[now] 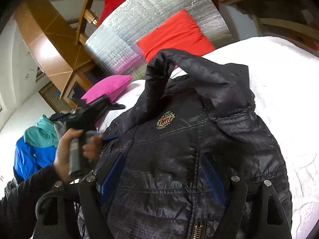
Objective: Fold large clothes
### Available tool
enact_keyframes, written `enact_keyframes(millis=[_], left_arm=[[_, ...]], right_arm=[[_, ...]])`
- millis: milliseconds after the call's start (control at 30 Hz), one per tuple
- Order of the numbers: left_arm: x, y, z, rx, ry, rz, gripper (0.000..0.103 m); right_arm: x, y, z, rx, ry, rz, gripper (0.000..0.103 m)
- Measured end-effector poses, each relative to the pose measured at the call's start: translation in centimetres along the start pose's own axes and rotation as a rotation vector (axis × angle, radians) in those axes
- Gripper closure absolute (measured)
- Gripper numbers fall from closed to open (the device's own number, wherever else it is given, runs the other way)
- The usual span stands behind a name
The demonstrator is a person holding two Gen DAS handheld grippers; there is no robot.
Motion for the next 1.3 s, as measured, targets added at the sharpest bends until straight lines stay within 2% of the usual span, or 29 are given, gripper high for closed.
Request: enact_keyframes(millis=[33,67,100,133,200,333,433,500,667,833,900,967,1033,1067,1200,1233,1267,1300], left_arm=[[0.1,-0.1,0.6,0.018,0.049,0.029,0.064],[0.3,-0.2,1.0,0.037,0.119,0.067,0.075],[0.3,0.0,1.2,0.034,0.126,0.081,0.078],[0.2,0.2,0.9,0.026,0.137,0.102,0.087],[0.0,0.7,-0.4,0.002,0.153,0.13,0.089],[0.6,2.0,-5.5,-0.114,0.198,0.196,0.091],[3.0,2.2,-9.6,-0.189,0.243,0.204,0.091],[5.1,1.6,-11.3,-0.202,0.27,0.2,0.091],[9.3,-0.2,-9.7,-0.137,0.329,0.167,0.091],[9.8,-1.5,-7.8,-0.104,0.348,0.172,0.091],[9.8,-1.9,-7.0,-0.098,0.347,0.178,0.091],[10.0,-2.2,-6.6,-0.094,0.349,0.201,0.091],[10.4,-2.5,-6.5,-0.09,0.338,0.202,0.09],[10.4,-2.5,-6.3,-0.09,0.334,0.204,0.09],[10.9,-2.8,-6.2,-0.089,0.314,0.195,0.09],[10.9,-2.9,-6.3,-0.089,0.31,0.194,0.09],[11.0,-2.9,-6.2,-0.089,0.306,0.195,0.09],[11.0,-2.8,-6.3,-0.09,0.303,0.199,0.09]], right_arm=[[0.1,-0.1,0.2,0.004,-0.001,-0.005,0.021],[0.3,-0.1,0.3,0.006,-0.003,-0.01,0.021],[0.3,-0.2,0.5,0.006,-0.004,-0.013,0.021],[0.4,-0.2,0.5,0.003,-0.004,-0.017,0.021],[0.3,-0.3,0.6,-0.002,-0.007,-0.018,0.021],[0.1,-0.3,0.0,-0.022,-0.013,-0.02,0.021],[0.3,-0.2,-0.3,-0.035,-0.004,-0.023,0.021],[0.4,-0.1,-0.5,-0.035,0.005,-0.02,0.021],[0.2,0.1,-0.5,-0.024,0.02,0.013,0.021],[-1.2,1.1,-1.3,-0.015,0.06,0.108,0.021],[-1.9,2.2,-2.4,-0.036,0.075,0.156,0.02],[-2.9,3.7,-3.4,-0.071,0.065,0.225,0.012],[-4.7,5.7,-3.5,-0.091,-0.028,0.266,0.008],[-5.7,6.6,-2.7,-0.068,-0.099,0.268,0.007],[-8.7,9.1,2.1,0.051,-0.21,0.252,0.007],[-9.3,9.1,3.6,0.107,-0.204,0.257,0.008],[-9.2,8.6,5.1,0.181,-0.165,0.26,0.024],[-8.7,8.0,6.1,0.246,-0.152,0.227,0.046]])
Point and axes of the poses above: each gripper's, at about its wrist camera, not at the fingertips, and z roughly the way its jaws point, x to its left, y to its top, the point moved 7 cm from there along z, roughly the way its jaws point, and after that the axes turned 9 degrees about z, right-handed, at the moved point
